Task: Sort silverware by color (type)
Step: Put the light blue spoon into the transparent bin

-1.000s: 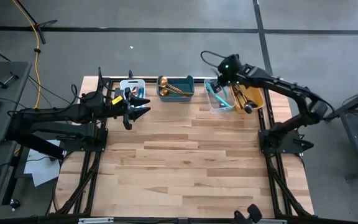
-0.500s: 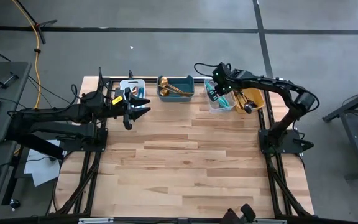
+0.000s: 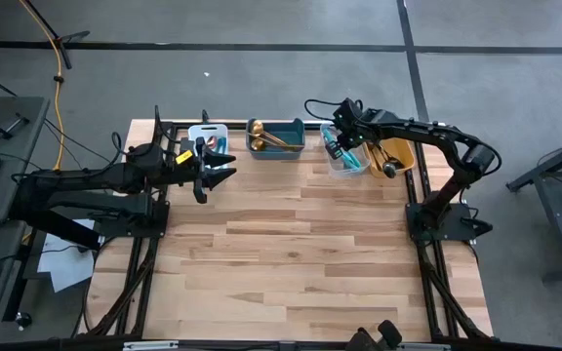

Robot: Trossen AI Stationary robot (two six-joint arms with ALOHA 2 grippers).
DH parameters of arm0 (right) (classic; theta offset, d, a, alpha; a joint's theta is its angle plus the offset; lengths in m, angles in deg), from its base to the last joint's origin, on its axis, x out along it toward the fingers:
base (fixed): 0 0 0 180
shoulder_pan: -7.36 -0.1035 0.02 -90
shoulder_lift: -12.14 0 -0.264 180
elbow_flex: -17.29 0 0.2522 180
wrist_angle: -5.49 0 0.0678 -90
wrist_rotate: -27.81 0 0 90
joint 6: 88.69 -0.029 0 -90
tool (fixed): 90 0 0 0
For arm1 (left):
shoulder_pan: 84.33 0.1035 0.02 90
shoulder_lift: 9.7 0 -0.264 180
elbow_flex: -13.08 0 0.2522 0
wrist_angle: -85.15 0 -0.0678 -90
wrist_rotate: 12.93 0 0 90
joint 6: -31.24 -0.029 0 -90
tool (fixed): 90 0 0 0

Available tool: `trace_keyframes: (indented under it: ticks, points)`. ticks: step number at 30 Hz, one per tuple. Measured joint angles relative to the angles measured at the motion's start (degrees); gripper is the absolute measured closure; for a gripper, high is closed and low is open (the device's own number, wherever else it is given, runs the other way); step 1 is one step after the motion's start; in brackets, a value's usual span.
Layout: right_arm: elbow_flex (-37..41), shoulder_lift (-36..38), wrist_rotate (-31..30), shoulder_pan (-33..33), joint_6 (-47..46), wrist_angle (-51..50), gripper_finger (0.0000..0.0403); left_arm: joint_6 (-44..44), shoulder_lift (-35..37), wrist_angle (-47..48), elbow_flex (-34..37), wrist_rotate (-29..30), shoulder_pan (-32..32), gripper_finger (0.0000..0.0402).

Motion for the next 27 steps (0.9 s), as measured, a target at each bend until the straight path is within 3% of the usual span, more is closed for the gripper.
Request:
trace_keyframes:
  ticks: [27]
  points:
    - [0.0,0.0,0.0,0.0,-0.3,0.0,0.0384,-0.1,0.0,0.2,0.0,1.7,0.0,0.0220]
